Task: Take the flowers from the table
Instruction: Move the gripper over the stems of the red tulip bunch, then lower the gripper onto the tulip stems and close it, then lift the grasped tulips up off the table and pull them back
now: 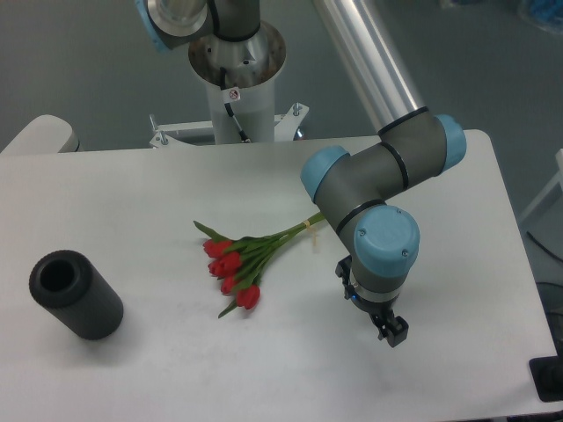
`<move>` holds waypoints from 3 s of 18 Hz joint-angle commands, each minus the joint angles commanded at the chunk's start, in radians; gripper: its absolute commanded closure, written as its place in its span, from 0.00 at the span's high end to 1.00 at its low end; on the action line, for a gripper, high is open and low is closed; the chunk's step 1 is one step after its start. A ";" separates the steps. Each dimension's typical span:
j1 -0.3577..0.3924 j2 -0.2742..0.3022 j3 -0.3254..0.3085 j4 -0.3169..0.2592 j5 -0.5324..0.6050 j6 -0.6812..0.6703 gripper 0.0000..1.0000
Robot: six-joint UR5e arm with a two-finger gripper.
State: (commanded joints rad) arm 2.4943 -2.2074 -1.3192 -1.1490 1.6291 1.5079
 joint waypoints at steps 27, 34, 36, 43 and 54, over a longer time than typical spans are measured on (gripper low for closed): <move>-0.047 0.284 -0.506 0.014 -0.057 -0.055 1.00; -0.120 0.275 -0.597 0.189 -0.046 -0.160 1.00; -0.121 0.275 -0.604 0.187 -0.045 -0.161 0.70; -0.121 0.265 -0.600 0.181 -0.041 -0.164 0.22; -0.046 0.244 -0.457 0.164 -0.041 -0.144 0.00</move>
State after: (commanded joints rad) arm 2.4482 -1.9635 -1.7765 -0.9848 1.5877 1.3637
